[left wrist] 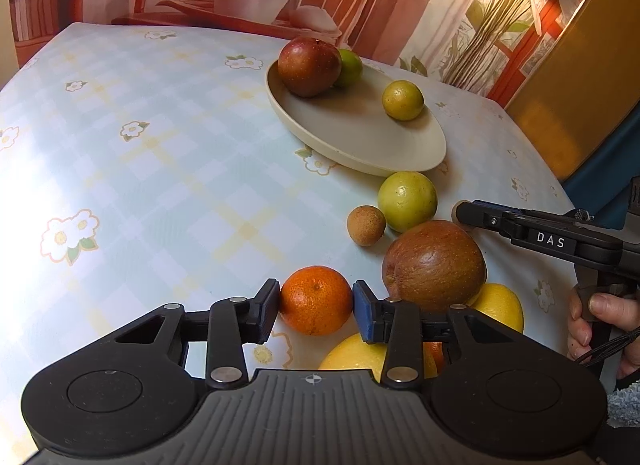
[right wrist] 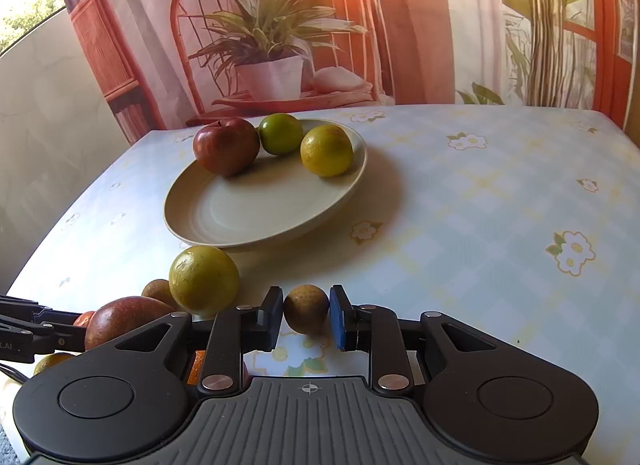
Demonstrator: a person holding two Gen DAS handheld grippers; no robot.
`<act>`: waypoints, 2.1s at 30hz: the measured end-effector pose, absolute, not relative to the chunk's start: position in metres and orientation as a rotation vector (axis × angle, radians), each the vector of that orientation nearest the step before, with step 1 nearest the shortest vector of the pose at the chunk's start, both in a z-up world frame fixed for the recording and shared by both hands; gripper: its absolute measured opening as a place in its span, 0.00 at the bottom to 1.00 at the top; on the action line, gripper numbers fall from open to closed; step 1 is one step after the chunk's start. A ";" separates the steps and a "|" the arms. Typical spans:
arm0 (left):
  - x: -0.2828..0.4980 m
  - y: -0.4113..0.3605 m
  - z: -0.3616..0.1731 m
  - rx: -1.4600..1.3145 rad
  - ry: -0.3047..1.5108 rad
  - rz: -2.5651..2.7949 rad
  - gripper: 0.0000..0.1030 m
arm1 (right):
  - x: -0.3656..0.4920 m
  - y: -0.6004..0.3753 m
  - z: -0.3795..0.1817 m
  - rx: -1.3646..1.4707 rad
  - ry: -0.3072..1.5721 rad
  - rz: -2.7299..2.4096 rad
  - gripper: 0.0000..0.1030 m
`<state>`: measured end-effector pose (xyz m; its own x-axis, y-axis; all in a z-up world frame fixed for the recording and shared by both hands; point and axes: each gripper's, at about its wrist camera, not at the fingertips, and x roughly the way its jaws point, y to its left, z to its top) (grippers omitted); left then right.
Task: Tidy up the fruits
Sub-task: 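Grasp the tangerine with the left gripper while the right gripper grasps a small brown fruit, then set the tangerine on the plate with the left gripper while the right gripper sets the brown fruit beside it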
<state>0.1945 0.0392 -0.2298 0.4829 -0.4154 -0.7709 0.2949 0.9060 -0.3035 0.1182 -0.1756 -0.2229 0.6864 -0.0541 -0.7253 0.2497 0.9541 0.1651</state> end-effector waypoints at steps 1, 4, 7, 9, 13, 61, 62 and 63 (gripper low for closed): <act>0.194 0.039 -0.230 -0.137 0.975 -0.433 0.40 | 0.118 -0.176 -0.223 0.261 0.798 -0.172 0.22; 0.194 0.038 -0.227 -0.117 0.961 -0.413 0.40 | 0.118 -0.177 -0.223 0.259 0.797 -0.169 0.22; 0.194 0.043 -0.221 -0.125 0.930 -0.406 0.40 | 0.117 -0.175 -0.220 0.253 0.780 -0.162 0.22; 0.195 0.046 -0.215 -0.133 0.905 -0.402 0.40 | 0.117 -0.173 -0.218 0.240 0.768 -0.158 0.22; 0.200 0.049 -0.202 -0.118 0.857 -0.391 0.40 | 0.119 -0.170 -0.208 0.205 0.736 -0.153 0.22; 0.320 -0.027 -0.217 0.272 0.796 -0.353 0.49 | 0.254 -0.201 -0.225 -0.017 0.808 -0.125 0.32; 0.320 -0.027 -0.217 0.270 0.794 -0.353 0.50 | 0.253 -0.201 -0.224 -0.015 0.805 -0.127 0.32; 0.319 -0.027 -0.216 0.270 0.793 -0.353 0.50 | 0.252 -0.201 -0.223 -0.012 0.802 -0.128 0.32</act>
<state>0.3190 -0.0270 -0.2164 0.6489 -0.2065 -0.7323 0.4059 0.9080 0.1036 0.2521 -0.2013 -0.2228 0.6882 -0.1191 -0.7157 0.1099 0.9922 -0.0594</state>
